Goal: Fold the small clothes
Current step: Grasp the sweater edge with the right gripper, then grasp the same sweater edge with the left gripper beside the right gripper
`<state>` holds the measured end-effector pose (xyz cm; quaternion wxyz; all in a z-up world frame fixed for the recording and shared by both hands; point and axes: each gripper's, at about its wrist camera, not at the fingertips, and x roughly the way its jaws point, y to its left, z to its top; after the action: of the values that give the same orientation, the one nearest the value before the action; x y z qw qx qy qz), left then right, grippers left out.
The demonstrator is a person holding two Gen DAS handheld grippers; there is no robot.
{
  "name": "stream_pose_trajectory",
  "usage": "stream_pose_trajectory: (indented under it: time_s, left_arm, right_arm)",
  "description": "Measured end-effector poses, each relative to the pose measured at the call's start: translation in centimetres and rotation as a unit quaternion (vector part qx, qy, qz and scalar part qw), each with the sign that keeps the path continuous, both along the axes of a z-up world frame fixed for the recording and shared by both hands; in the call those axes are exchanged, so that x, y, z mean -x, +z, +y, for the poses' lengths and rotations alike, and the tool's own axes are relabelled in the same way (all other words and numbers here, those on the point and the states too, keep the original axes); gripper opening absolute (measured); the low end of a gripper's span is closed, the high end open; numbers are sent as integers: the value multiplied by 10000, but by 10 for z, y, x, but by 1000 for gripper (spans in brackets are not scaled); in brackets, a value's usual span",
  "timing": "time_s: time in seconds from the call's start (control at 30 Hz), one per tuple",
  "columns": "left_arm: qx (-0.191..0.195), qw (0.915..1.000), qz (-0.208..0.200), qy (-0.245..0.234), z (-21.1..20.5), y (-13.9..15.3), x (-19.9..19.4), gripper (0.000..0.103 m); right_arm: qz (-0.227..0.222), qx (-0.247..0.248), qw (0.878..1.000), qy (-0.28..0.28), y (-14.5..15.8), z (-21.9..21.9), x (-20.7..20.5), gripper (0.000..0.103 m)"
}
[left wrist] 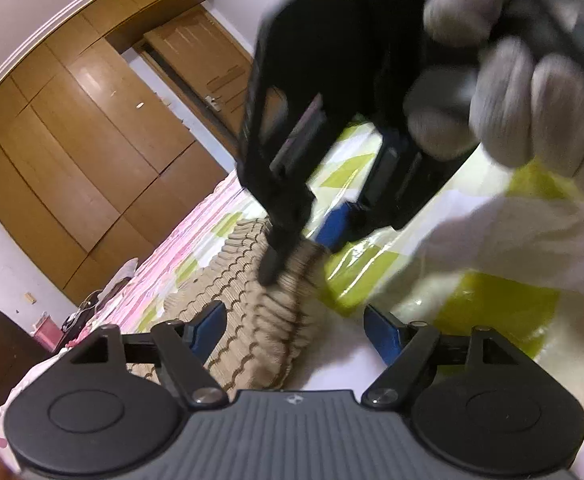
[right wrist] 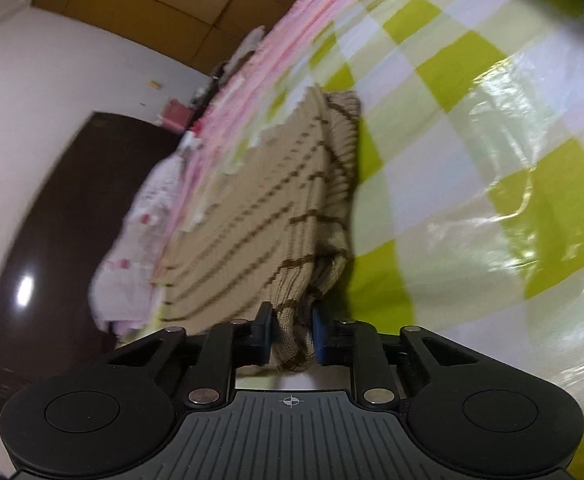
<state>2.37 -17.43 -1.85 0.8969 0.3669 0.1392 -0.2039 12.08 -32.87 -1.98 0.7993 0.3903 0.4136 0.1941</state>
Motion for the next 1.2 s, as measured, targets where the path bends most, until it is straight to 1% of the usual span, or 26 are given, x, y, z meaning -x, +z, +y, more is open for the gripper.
stream_pose_trajectory:
  time_s: [0.13, 0.2, 0.27, 0.33, 0.37, 0.4, 0.43, 0.5, 0.57, 0.63, 0.7, 0.73, 0.83, 0.97, 1.1, 1.2]
  left_arm:
    - [-31, 10000, -63, 61, -6, -1, -8, 84]
    - [-36, 9998, -70, 173, -10, 0, -16, 84]
    - [66, 9995, 59, 287, -12, 2, -25, 79]
    - [181, 9989, 204, 391, -11, 5, -31, 50]
    - [244, 9982, 287, 466, -9, 6, -35, 44]
    - [339, 9973, 380, 530, -6, 8, -39, 35]
    - [438, 9962, 483, 570, -2, 9, -41, 29]
    - [623, 9940, 647, 622, 3, 13, -46, 25]
    - [749, 9926, 727, 614, 6, 16, -49, 23]
    - [855, 9916, 787, 575, 9, 19, -49, 22]
    - [919, 9914, 795, 480, 11, 19, -46, 21]
    - [946, 9914, 792, 432, 14, 19, -48, 21]
    - [1098, 9897, 847, 361, 21, 20, -49, 21]
    - [1369, 9859, 916, 310, 30, 22, -51, 20]
    - [1753, 9783, 1069, 292, 39, 26, -56, 20]
    - [1962, 9732, 1168, 289, 45, 29, -60, 19]
  right_arm:
    - [-126, -696, 9975, -3, 7, -7, 2, 16]
    - [-118, -887, 9960, 5, 7, -10, 2, 16]
    - [-80, -954, 9954, -1, 5, -11, 2, 16]
    - [-55, -964, 9953, -2, 4, -14, 0, 16]
    - [-45, -963, 9953, -1, 3, -14, 0, 16]
    - [-51, -944, 9955, 2, 4, -14, 0, 16]
    - [-66, -896, 9960, 5, 4, -15, 0, 19]
    - [-122, -738, 9972, -62, 5, -16, 1, 19]
    - [-205, -567, 9980, -165, 7, -19, 2, 27]
    - [-272, -316, 9984, -374, 8, -23, 1, 45]
    - [-298, -98, 9976, -625, 9, -26, -3, 50]
    - [-260, -93, 9969, -737, 7, -28, -7, 52]
    - [-146, -198, 9947, -996, 0, -26, -24, 55]
    - [-18, 50, 9930, -1184, -8, -11, -51, 53]
    - [-16, 84, 9913, -1311, -10, -3, -67, 53]
    - [-76, 51, 9904, -1383, -14, 0, -74, 51]
